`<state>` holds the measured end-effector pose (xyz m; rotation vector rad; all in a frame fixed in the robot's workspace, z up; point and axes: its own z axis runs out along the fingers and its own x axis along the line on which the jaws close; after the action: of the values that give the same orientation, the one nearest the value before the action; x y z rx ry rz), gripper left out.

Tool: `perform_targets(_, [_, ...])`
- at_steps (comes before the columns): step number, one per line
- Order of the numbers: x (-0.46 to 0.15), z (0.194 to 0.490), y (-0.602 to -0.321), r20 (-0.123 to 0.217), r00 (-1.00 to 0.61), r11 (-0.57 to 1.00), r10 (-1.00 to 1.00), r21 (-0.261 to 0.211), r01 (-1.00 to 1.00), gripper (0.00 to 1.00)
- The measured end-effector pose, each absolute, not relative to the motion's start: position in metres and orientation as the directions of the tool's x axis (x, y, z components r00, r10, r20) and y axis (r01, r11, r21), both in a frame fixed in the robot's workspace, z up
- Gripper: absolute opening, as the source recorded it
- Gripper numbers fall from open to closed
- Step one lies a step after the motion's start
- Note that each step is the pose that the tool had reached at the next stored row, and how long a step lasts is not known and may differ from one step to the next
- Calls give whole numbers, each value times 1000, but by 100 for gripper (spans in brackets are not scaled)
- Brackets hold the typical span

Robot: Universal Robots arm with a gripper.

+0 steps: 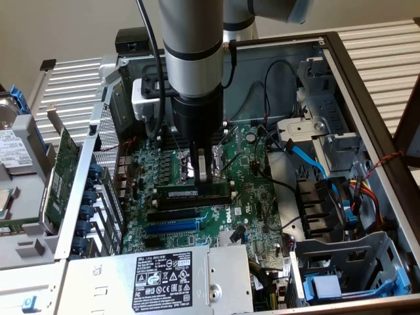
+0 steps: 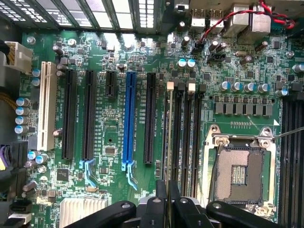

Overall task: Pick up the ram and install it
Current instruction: 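Insert the ram into the slot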

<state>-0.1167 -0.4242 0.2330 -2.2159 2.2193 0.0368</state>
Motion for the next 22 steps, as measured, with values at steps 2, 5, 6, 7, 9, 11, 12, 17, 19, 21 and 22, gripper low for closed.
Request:
perform_targets(2, [-117, 235, -424, -20, -1, 1, -1000, 13, -1000, 13])
perform_targets(5, [-118, 239, -424, -20, -1, 1, -1000, 10, -1000, 13])
perform_targets(6, [-118, 239, -424, -20, -1, 1, -1000, 7, -1000, 13])
perform_targets(7, [-118, 239, -424, -21, -1, 1, -1000, 5, -1000, 13])
perform_targets(9, [-119, 239, -424, -20, -1, 1, -1000, -2, -1000, 13])
perform_targets(11, [-119, 239, -423, -20, -1, 1, -1000, -8, -1000, 13])
perform_targets(12, [-120, 239, -423, -20, -1, 1, -1000, -10, -1000, 13])
perform_targets(17, [-123, 239, -423, -20, -1, 1, -1000, -32, -999, 13])
perform_targets(19, [-124, 239, -423, -20, 0, 1, -1000, -51, -999, 13])
perform_targets(21, [-125, 239, -423, -20, 0, 1, -1000, -60, -998, 13])
perform_targets(22, [-126, 239, -423, -20, 0, 1, -1000, -63, -998, 13])
